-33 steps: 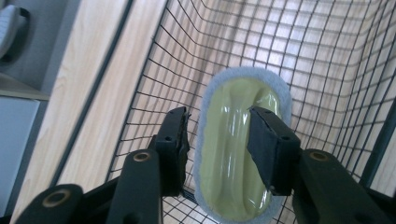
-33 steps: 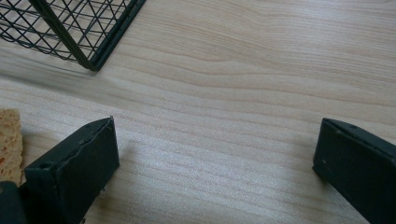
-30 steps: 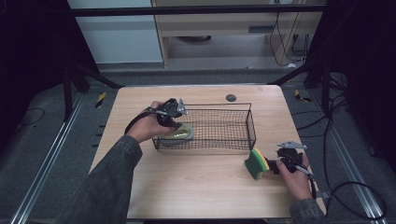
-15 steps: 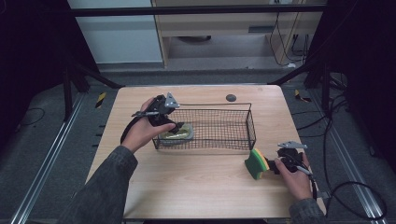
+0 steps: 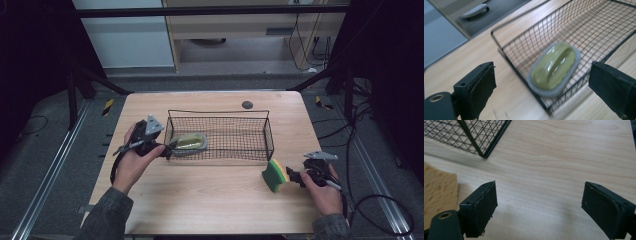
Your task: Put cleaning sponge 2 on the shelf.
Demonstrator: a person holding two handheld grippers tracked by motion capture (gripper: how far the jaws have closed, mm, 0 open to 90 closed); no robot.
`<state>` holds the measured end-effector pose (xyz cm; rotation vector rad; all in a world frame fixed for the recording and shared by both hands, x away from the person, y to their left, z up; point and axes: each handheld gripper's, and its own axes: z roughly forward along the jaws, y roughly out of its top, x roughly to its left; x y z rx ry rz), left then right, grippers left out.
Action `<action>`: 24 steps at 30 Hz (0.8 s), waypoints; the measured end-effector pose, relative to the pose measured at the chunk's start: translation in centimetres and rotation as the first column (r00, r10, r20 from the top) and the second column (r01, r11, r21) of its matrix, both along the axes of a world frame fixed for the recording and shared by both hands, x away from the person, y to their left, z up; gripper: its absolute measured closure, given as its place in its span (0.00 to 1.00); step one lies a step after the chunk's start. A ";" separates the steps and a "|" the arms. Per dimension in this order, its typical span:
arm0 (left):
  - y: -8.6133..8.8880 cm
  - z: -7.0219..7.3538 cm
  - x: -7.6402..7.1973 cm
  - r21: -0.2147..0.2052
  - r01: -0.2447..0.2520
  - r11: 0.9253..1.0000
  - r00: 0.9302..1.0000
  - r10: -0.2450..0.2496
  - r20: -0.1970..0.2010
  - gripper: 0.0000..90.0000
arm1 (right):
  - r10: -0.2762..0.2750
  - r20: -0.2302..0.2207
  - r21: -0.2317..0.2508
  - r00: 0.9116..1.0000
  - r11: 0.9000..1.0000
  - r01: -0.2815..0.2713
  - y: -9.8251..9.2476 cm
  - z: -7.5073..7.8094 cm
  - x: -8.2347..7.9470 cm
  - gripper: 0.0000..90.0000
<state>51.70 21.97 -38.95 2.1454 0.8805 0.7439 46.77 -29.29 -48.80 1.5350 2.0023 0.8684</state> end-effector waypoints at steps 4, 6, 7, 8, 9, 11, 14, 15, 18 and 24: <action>1.8 -2.0 -1.6 -0.022 -0.022 1.000 1.000 0.021 -0.012 0.06 | 0.016 -0.053 -0.012 0.998 1.000 -0.016 0.0 0.4 -1.4 0.13; 2.4 -3.1 -1.8 -0.019 -0.030 0.999 0.999 0.029 -0.045 0.05 | 0.037 -0.081 -0.023 0.996 0.999 -0.039 0.2 0.5 -1.8 0.13; 2.7 -3.5 -1.9 -0.021 -0.038 0.999 0.998 0.037 -0.056 0.05 | 0.040 -0.101 -0.018 0.994 0.999 -0.042 0.3 0.7 -2.1 0.13; 3.0 -4.4 -2.0 -0.030 -0.050 0.998 0.996 0.047 -0.072 0.06 | 0.044 -0.109 -0.028 0.993 0.998 -0.048 0.4 0.7 -2.2 0.14; 3.2 -5.2 -2.0 -0.027 -0.054 0.998 0.994 0.051 -0.095 0.06 | 0.050 -0.133 -0.030 0.990 0.998 -0.055 0.5 0.9 -2.5 0.16; 3.4 -6.7 -1.8 -0.014 -0.059 0.998 0.988 0.056 -0.147 0.06 | 0.057 -0.153 -0.038 0.987 0.997 -0.063 0.7 1.4 -3.1 0.18; 3.3 -8.3 -1.6 0.021 -0.077 0.997 0.979 0.080 -0.185 0.06 | 0.072 -0.180 -0.049 0.981 0.995 -0.082 1.1 2.7 -4.2 0.22; 3.4 -8.5 -1.6 0.020 -0.081 0.997 0.978 0.083 -0.190 0.06 | 0.079 -0.182 -0.063 0.980 0.994 -0.092 1.4 3.4 -4.6 0.23; 3.3 -9.2 -1.5 0.021 -0.083 0.996 0.972 0.086 -0.218 0.06 | 0.107 -0.190 -0.068 0.976 0.990 -0.122 1.9 5.4 -5.3 0.24; 3.6 -10.1 -1.2 0.000 -0.086 0.996 0.960 0.083 -0.267 0.05 | 0.150 -0.196 -0.073 0.969 0.983 -0.167 3.4 9.4 -5.5 0.24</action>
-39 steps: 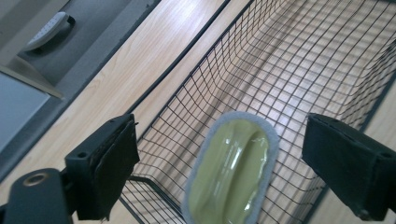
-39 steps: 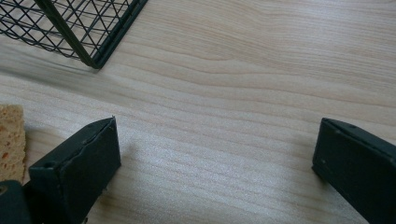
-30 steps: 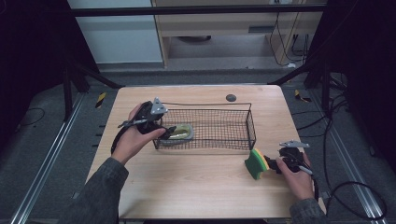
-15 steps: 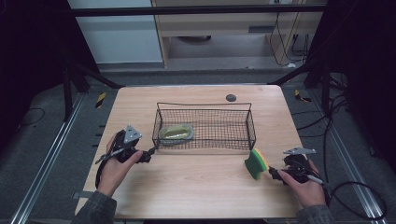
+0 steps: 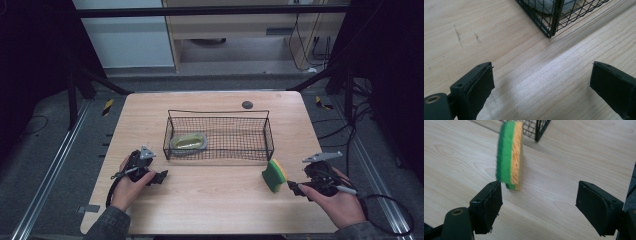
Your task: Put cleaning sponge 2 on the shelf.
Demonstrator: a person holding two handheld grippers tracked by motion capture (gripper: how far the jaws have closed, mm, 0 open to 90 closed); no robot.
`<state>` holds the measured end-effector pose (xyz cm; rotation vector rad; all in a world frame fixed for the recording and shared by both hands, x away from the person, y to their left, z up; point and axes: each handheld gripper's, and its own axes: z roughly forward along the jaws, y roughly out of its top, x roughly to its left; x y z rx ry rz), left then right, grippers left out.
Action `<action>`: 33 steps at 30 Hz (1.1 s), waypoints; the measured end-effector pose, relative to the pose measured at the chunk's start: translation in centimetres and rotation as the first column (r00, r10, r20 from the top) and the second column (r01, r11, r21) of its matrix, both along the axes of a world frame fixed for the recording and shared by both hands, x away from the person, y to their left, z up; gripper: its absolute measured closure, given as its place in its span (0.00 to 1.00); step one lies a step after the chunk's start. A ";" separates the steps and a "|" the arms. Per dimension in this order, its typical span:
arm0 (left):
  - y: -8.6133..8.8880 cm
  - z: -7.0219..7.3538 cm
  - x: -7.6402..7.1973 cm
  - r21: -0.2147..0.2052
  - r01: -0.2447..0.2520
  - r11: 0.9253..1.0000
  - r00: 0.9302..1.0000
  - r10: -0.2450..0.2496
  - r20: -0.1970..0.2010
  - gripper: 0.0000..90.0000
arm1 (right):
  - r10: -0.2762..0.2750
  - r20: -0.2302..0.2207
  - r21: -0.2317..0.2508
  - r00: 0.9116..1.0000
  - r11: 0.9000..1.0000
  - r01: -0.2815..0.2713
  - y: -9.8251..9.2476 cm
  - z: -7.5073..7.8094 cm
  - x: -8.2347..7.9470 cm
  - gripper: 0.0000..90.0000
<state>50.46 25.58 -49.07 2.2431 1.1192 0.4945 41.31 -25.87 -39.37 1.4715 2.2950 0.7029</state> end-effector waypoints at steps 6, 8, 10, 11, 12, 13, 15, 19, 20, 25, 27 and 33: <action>0.1 -0.8 0.2 -0.019 -0.005 1.000 0.999 0.005 -0.034 0.04 | 0.039 -0.020 -0.029 0.999 0.999 -0.039 1.3 2.3 1.0 0.22; 0.0 -0.8 0.2 -0.026 -0.003 1.000 0.999 0.002 -0.037 0.03 | 0.056 -0.027 -0.040 0.998 0.998 -0.057 1.9 3.0 1.6 0.23; 0.0 -0.9 0.2 -0.029 -0.002 1.000 0.999 0.001 -0.034 0.03 | 0.062 -0.032 -0.043 0.998 0.997 -0.064 2.4 3.4 2.0 0.24; 0.0 -0.9 0.2 -0.030 -0.002 1.000 0.999 0.001 -0.034 0.02 | 0.067 -0.035 -0.042 0.997 0.997 -0.069 2.7 3.6 2.2 0.24; 0.1 -1.0 0.2 -0.032 -0.004 0.999 0.999 0.003 -0.032 0.02 | 0.071 -0.035 -0.043 0.997 0.996 -0.072 3.0 3.8 2.5 0.24; 0.1 -1.0 0.2 -0.034 -0.004 0.999 1.000 0.003 -0.029 0.01 | 0.076 -0.036 -0.043 0.996 0.996 -0.077 3.3 4.0 2.7 0.25; 0.1 -1.1 0.3 -0.040 -0.008 0.999 1.000 0.007 -0.028 0.00 | 0.078 -0.036 -0.045 0.996 0.996 -0.080 3.8 4.2 3.0 0.25; 0.1 -1.2 0.4 -0.052 -0.017 0.998 1.000 0.016 -0.012 0.00 | 0.093 -0.051 -0.045 0.994 0.994 -0.095 4.7 4.4 3.7 0.27; 0.1 -1.3 0.4 -0.054 -0.013 0.998 1.000 0.013 -0.010 0.00 | 0.097 -0.051 -0.050 0.994 0.994 -0.099 4.8 4.3 3.9 0.27; 0.3 -1.4 0.4 -0.069 -0.010 0.998 1.000 0.010 0.009 0.00 | 0.092 -0.078 -0.053 0.993 0.994 -0.096 5.4 3.4 4.8 0.30; 0.3 -1.5 0.4 -0.073 -0.010 0.997 1.000 0.011 0.015 0.00 | 0.096 -0.094 -0.055 0.991 0.993 -0.101 5.6 2.7 5.2 0.30; 0.4 -1.6 0.4 -0.078 -0.007 0.997 1.000 0.009 0.022 0.00 | 0.097 -0.129 -0.064 0.987 0.992 -0.106 6.1 1.4 6.0 0.30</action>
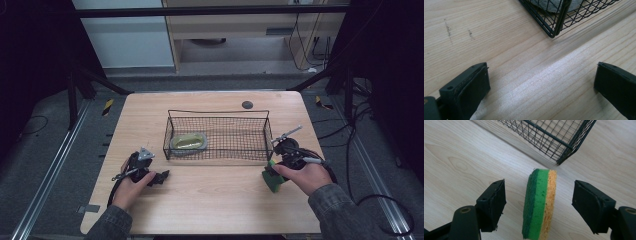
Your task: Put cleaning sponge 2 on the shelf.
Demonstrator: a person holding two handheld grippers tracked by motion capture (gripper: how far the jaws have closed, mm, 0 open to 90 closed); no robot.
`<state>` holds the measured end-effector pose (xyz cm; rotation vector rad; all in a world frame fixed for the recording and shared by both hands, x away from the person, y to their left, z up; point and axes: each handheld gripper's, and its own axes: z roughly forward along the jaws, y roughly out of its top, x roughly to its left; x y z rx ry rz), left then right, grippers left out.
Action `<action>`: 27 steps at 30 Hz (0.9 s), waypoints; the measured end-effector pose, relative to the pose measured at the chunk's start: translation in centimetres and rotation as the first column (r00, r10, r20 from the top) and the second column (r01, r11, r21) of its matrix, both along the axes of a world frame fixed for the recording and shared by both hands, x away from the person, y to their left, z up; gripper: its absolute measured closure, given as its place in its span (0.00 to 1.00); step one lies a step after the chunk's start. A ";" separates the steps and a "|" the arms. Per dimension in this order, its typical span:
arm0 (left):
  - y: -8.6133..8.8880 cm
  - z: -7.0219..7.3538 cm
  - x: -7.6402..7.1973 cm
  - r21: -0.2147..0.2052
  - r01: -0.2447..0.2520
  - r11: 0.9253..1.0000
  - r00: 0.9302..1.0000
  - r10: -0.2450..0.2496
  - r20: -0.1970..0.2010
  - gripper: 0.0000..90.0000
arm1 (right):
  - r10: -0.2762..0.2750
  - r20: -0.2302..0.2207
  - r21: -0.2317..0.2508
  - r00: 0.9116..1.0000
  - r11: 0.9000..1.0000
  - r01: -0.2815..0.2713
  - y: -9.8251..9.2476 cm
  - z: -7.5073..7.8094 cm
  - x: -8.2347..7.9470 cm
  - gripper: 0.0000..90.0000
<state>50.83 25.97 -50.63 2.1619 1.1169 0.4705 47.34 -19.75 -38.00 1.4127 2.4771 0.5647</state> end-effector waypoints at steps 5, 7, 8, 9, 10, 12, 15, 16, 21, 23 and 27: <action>0.0 0.0 0.0 -0.003 0.002 1.000 1.000 -0.002 0.002 0.00 | -0.004 -0.036 -0.013 0.999 1.000 0.004 0.1 -1.2 0.4 0.31; 0.0 0.0 0.0 -0.005 0.001 1.000 1.000 -0.001 0.004 0.00 | -0.008 -0.047 -0.012 0.999 1.000 0.008 0.1 -1.6 0.5 0.33; 0.1 0.0 0.0 -0.004 0.002 1.000 1.000 -0.002 0.004 0.00 | -0.014 -0.062 -0.011 0.998 1.000 0.013 0.1 -1.8 0.5 0.34; 0.1 -0.1 0.0 -0.005 0.002 1.000 1.000 -0.002 0.004 0.00 | -0.019 -0.071 -0.010 0.997 1.000 0.018 0.2 -2.0 0.6 0.35; 0.1 -0.1 0.0 -0.005 0.002 1.000 1.000 -0.002 0.004 0.00 | -0.010 -0.068 -0.012 0.998 1.000 0.010 0.1 -2.1 0.6 0.36; 0.1 -0.1 0.0 -0.005 0.003 1.000 1.000 -0.003 0.005 0.00 | -0.016 -0.080 -0.018 0.997 1.000 0.014 0.1 -2.4 0.7 0.38; 0.1 -0.1 0.0 -0.005 0.003 1.000 1.000 -0.003 0.005 0.00 | -0.019 -0.103 -0.022 0.995 1.000 0.017 0.2 -2.8 0.8 0.41; 0.1 -0.1 0.1 -0.005 0.003 1.000 1.000 -0.003 0.006 0.00 | -0.013 -0.102 -0.026 0.995 1.000 0.010 0.2 -2.9 0.9 0.42; 0.1 -0.1 0.1 -0.006 0.004 1.000 1.000 -0.004 0.007 0.00 | -0.015 -0.137 -0.031 0.990 0.999 0.011 0.3 -3.7 1.0 0.49; 0.1 -0.1 0.1 -0.006 0.004 1.000 1.000 -0.004 0.007 0.00 | -0.003 -0.142 -0.029 0.990 1.000 -0.002 0.1 -3.9 1.0 0.57; 0.1 -0.1 0.1 -0.008 0.004 1.000 1.000 -0.004 0.008 0.00 | 0.008 -0.149 -0.020 0.989 1.000 -0.011 -0.3 -3.7 1.0 0.71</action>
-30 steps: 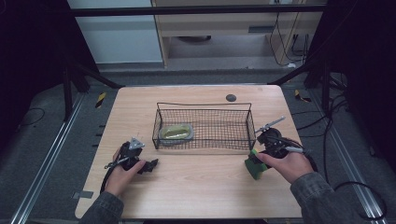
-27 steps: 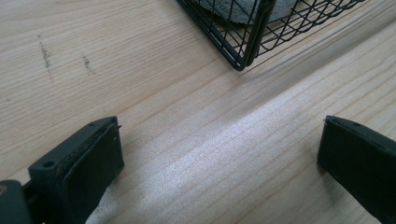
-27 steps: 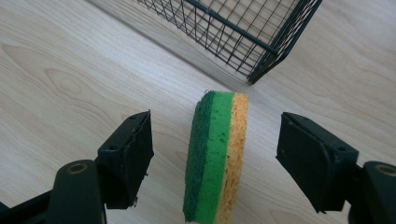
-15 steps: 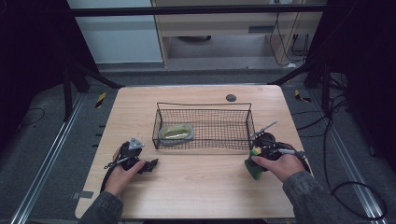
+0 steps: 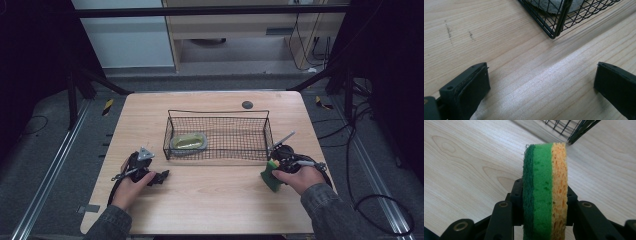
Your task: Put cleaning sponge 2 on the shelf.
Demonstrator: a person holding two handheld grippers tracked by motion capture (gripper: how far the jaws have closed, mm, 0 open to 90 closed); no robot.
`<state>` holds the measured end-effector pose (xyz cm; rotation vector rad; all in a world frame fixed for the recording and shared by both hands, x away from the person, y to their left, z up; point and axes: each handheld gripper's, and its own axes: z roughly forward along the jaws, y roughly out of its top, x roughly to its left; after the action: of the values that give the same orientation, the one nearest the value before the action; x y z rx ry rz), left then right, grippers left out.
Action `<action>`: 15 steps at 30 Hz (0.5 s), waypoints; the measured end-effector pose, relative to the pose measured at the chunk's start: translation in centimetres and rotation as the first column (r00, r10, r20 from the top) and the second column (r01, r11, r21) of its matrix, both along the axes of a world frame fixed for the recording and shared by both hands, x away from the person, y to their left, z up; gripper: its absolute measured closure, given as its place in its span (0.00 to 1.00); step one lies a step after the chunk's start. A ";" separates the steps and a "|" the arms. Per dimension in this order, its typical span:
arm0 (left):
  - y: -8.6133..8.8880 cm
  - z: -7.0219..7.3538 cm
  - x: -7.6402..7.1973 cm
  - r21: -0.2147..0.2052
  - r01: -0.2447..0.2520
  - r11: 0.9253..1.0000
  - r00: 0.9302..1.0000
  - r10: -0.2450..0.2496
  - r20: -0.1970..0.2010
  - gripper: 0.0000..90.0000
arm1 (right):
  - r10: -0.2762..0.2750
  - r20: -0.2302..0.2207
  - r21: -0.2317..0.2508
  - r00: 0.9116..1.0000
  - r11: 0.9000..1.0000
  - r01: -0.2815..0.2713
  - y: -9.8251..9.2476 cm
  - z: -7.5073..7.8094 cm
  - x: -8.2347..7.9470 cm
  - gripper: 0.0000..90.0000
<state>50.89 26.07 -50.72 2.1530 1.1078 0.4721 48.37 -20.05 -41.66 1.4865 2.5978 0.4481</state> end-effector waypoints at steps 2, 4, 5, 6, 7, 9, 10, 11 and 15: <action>0.0 0.0 0.0 0.001 0.001 1.000 1.000 -0.001 0.000 0.00 | -0.007 0.015 0.011 1.000 1.000 0.007 -0.3 0.7 -0.1 0.72; 0.0 0.0 0.0 0.001 0.001 1.000 1.000 -0.001 0.000 0.00 | -0.007 0.038 0.018 0.999 1.000 0.006 -0.8 1.4 0.0 0.72; 0.0 0.0 0.0 0.001 0.001 1.000 1.000 -0.001 0.000 0.00 | -0.011 0.049 0.020 0.999 1.000 0.010 -1.2 1.9 0.0 0.72; 0.0 0.0 0.0 0.001 0.001 1.000 1.000 -0.001 0.001 0.00 | -0.018 0.063 0.023 0.998 1.000 0.016 -1.7 2.5 0.0 0.72; 0.0 0.0 0.0 0.001 0.001 1.000 1.000 -0.001 0.002 0.00 | -0.025 0.067 0.026 0.997 0.999 0.024 -1.9 2.8 0.0 0.71; 0.1 0.0 0.0 -0.001 0.002 1.000 1.000 -0.002 0.005 0.00 | -0.038 0.094 0.029 0.995 0.999 0.035 -3.0 3.8 0.2 0.71; 0.1 -0.1 0.0 0.000 0.005 1.000 1.000 -0.005 0.010 0.00 | -0.040 0.102 0.029 0.994 0.999 0.038 -3.3 4.0 0.3 0.71; 0.1 -0.1 -0.1 -0.004 0.006 1.000 1.000 -0.006 0.013 0.00 | -0.048 0.106 0.032 0.993 0.999 0.044 -3.6 4.2 0.3 0.71; 0.2 -0.1 0.0 -0.004 0.009 1.000 1.000 -0.009 0.015 0.00 | -0.053 0.126 0.038 0.991 0.998 0.048 -4.8 4.7 0.9 0.72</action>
<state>50.85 26.24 -50.84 2.1462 1.0899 0.4806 49.27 -24.81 -36.99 1.4791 2.4614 0.5655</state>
